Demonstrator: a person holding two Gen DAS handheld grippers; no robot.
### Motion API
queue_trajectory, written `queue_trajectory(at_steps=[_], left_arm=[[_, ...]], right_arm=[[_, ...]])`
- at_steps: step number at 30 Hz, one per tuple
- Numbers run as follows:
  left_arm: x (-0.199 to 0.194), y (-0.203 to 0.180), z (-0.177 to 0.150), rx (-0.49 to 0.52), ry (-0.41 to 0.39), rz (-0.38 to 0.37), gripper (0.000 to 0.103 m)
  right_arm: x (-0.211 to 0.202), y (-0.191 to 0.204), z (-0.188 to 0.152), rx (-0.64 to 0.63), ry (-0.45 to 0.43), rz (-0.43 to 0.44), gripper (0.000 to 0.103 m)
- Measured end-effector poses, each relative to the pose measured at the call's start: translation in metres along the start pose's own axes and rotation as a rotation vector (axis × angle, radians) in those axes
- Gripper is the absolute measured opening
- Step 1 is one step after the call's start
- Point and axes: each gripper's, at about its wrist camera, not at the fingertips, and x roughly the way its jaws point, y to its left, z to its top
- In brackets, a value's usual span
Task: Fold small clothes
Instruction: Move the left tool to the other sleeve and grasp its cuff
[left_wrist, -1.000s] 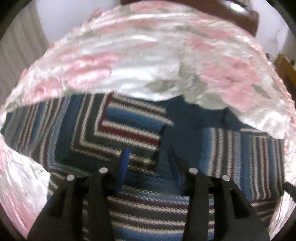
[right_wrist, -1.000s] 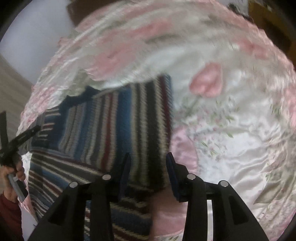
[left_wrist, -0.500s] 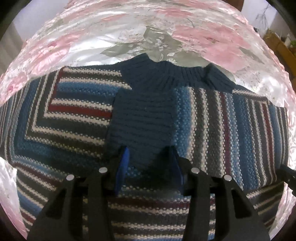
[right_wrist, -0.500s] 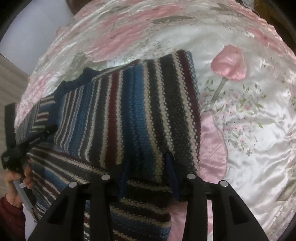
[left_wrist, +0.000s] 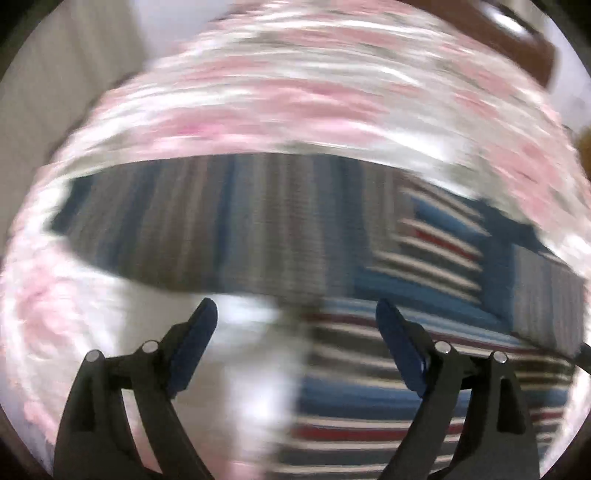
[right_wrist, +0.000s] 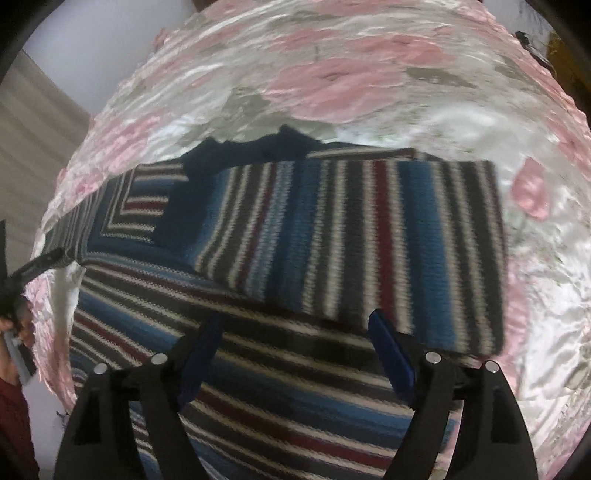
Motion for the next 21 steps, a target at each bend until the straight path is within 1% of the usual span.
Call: queue_trajectory(at_steps=[1,5,6,10,12,13,16,18,21], left_arm=[[0.003,0.029,0.006,-0.045,0.014,0.016,0.087],[0.010,0.102,0.017,-0.181,0.035,0.062,0.087],[0.013,0.122,0.021,-0.231,0.035,0.068,0.087],[0.028,0.163,0.035,-0.321,0.028,0.050,0.087],[0.038,0.175,0.045,-0.330,0.023,0.050,0.087],[0.044,0.175,0.049,-0.332,0.023,0.036,0.087],[0.059,0.182,0.056,-0.344,0.029,0.012,0.087],[0.071,0.178,0.061,-0.337,0.035,0.005,0.087],[0.079,0.172,0.064,-0.323,0.024,0.013,0.085]], right_arm=[[0.005,0.009,0.004,-0.004,0.009,0.003,0.082],[0.024,0.040,0.013,-0.016,0.036,-0.012,0.082],[0.028,0.047,0.014,-0.025,0.042,-0.008,0.082],[0.041,0.071,0.014,-0.053,0.061,-0.011,0.083],[0.044,0.077,0.014,-0.062,0.066,-0.016,0.083],[0.045,0.078,0.013,-0.066,0.065,-0.020,0.083],[0.043,0.072,0.011,-0.053,0.061,-0.026,0.083],[0.040,0.065,0.008,-0.041,0.058,-0.020,0.083],[0.033,0.052,0.005,-0.040,0.047,-0.037,0.083]])
